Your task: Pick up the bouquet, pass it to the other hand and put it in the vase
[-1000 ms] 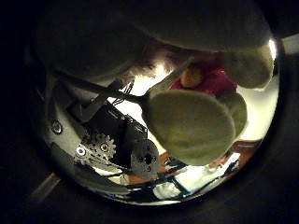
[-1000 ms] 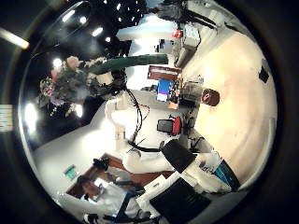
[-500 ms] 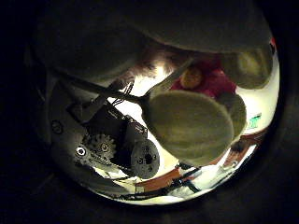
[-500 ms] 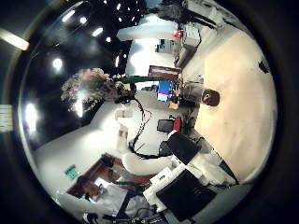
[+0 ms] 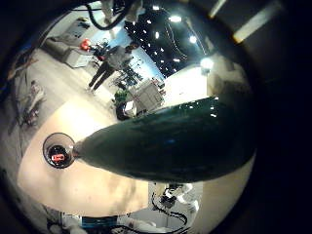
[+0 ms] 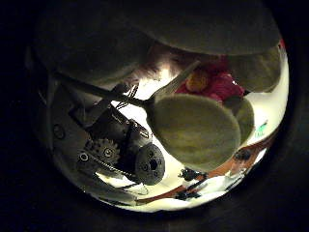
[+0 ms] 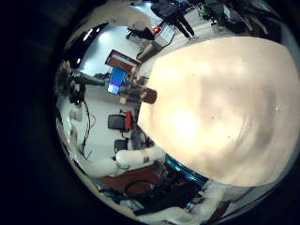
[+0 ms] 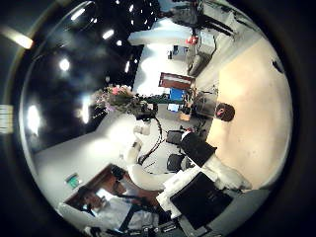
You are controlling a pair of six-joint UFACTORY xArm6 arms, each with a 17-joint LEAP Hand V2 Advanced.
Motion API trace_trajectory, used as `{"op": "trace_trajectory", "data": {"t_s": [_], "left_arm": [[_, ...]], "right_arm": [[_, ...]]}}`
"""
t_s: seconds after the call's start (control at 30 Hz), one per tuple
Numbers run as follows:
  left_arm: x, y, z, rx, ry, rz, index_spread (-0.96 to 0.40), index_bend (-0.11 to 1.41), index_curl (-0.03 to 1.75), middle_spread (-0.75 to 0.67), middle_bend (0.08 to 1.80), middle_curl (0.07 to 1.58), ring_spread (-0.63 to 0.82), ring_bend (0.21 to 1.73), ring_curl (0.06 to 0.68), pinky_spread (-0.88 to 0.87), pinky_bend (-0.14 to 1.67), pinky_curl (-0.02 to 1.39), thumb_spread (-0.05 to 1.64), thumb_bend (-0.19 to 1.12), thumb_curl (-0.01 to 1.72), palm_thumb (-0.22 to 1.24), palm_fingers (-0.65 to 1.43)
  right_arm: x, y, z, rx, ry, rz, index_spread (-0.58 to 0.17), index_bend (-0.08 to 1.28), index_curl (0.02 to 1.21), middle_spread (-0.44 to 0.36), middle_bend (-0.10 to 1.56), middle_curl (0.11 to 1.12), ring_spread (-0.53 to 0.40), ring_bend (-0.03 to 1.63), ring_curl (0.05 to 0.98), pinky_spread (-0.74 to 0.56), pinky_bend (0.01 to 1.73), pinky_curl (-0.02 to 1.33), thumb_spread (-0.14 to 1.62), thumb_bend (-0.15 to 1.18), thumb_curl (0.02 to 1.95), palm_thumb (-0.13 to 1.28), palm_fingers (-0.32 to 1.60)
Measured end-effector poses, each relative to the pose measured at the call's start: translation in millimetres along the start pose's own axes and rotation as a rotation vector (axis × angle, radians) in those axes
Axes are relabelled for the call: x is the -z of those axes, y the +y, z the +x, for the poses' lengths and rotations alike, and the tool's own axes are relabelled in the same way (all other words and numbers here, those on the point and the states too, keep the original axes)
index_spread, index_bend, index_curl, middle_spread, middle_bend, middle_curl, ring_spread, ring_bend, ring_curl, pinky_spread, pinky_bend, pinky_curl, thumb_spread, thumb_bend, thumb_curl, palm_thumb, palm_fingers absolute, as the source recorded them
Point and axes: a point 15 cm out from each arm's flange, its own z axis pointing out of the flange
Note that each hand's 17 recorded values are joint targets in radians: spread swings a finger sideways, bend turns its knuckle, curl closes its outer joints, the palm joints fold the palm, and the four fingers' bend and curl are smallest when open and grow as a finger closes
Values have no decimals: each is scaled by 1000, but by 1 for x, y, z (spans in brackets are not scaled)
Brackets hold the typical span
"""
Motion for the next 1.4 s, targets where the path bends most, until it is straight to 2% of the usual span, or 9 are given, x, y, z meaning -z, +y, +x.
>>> {"op": "trace_trajectory", "data": {"t_s": [0.33, 1.1, 1.23, 1.3, 1.33, 1.37, 1.4], "left_arm": [[8, -16, -37, 21, -36, 54, -741, 650, 1290, -514, 1156, 980, -379, 1530, 576, -587, 1180, 1004, 1202, 152, 983, 959, 1068], [-7, -29, -120, 117, -83, 48, -759, 618, 1339, -524, 1134, 1001, -376, 1523, 581, -618, 1148, 1048, 1206, 123, 1000, 972, 1064], [-11, -31, -132, 140, -59, 44, -755, 546, 1347, -525, 1107, 999, -390, 1511, 571, -622, 1140, 1020, 1140, 22, 949, 875, 1037], [-16, -28, -139, 152, -37, 31, -741, 442, 1321, -521, 1077, 968, -413, 1412, 537, -636, 1074, 956, 1074, -78, 865, 712, 908], [-18, -27, -141, 156, -27, 23, -714, 359, 1298, -501, 1037, 959, -398, 1301, 528, -623, 970, 940, 1039, -129, 803, 573, 510], [-20, -24, -143, 159, -16, 12, -662, 342, 1273, -415, 941, 963, -284, 1204, 561, -469, 738, 956, 1014, -130, 752, 474, -36], [-23, -19, -144, 162, 2, -8, -587, 270, 1229, -266, 717, 890, -120, 1108, 510, -297, 619, 923, 988, -134, 697, 377, -319]], "right_arm": [[-3, 3, 4, -4, -7, -5, -333, 162, 292, 50, 254, 338, 205, 639, 221, 509, 821, 365, 999, -25, 461, 710, 137], [-4, 2, 14, -23, -17, -10, -334, 167, 291, 42, 231, 344, 188, 645, 210, 513, 816, 297, 1000, -25, 464, 715, 189], [-5, 1, 15, -27, -18, -12, -332, 168, 295, 39, 230, 344, 187, 638, 207, 513, 813, 286, 1000, -25, 464, 715, 197], [-4, 1, 16, -26, -18, -11, -333, 169, 296, 38, 230, 345, 187, 634, 205, 513, 812, 280, 1000, -24, 463, 717, 201], [-4, 1, 16, -27, -18, -11, -333, 169, 297, 38, 227, 345, 187, 637, 205, 513, 811, 277, 1000, -24, 463, 718, 204], [-4, 1, 16, -27, -18, -11, -333, 168, 297, 37, 225, 345, 187, 637, 204, 513, 811, 275, 1000, -25, 463, 718, 205], [-5, 0, 17, -30, -20, -13, -333, 171, 297, 37, 226, 346, 187, 634, 203, 513, 808, 272, 1001, -24, 462, 720, 210]]}}
